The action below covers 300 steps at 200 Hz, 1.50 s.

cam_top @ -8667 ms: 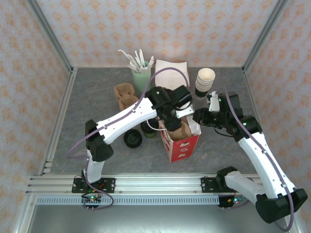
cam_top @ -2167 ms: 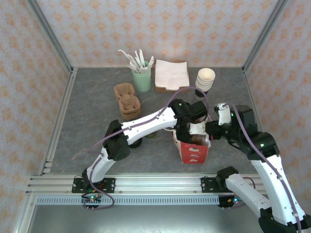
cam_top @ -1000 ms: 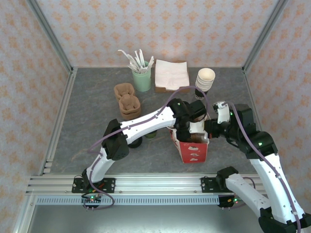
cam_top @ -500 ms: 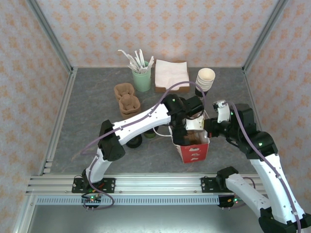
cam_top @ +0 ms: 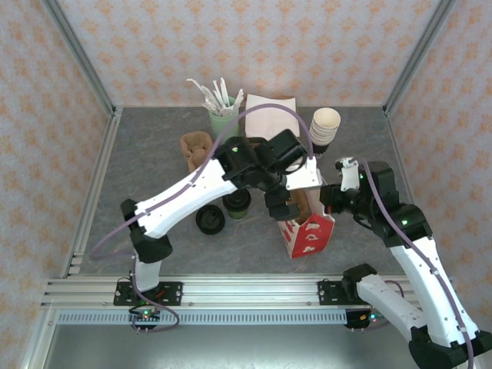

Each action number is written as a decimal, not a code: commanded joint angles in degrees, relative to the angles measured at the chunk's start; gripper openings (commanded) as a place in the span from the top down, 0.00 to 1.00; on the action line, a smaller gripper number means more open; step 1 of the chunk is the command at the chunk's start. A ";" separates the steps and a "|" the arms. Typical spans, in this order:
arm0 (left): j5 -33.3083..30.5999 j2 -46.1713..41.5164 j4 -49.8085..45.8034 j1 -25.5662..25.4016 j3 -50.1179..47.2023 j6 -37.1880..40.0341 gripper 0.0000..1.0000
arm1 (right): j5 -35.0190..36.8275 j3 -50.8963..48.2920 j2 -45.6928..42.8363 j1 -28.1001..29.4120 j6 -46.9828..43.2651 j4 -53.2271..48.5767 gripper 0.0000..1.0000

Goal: Pack the takeout coffee

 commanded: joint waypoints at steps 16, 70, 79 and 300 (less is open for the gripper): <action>-5.45 -5.88 5.45 -0.12 1.55 -4.89 0.03 | -1.14 -1.27 1.60 0.18 2.73 6.71 1.00; -13.19 -16.66 12.81 1.64 -4.81 -12.83 0.04 | -0.04 -1.90 3.97 0.09 8.40 14.95 1.00; -13.98 -18.75 14.44 2.12 -6.95 -14.05 0.04 | 0.50 -2.00 4.40 0.09 9.55 15.98 1.00; -43.27 -62.87 38.80 13.48 -80.76 -49.01 0.00 | 7.53 11.84 16.72 -1.21 18.18 0.44 0.27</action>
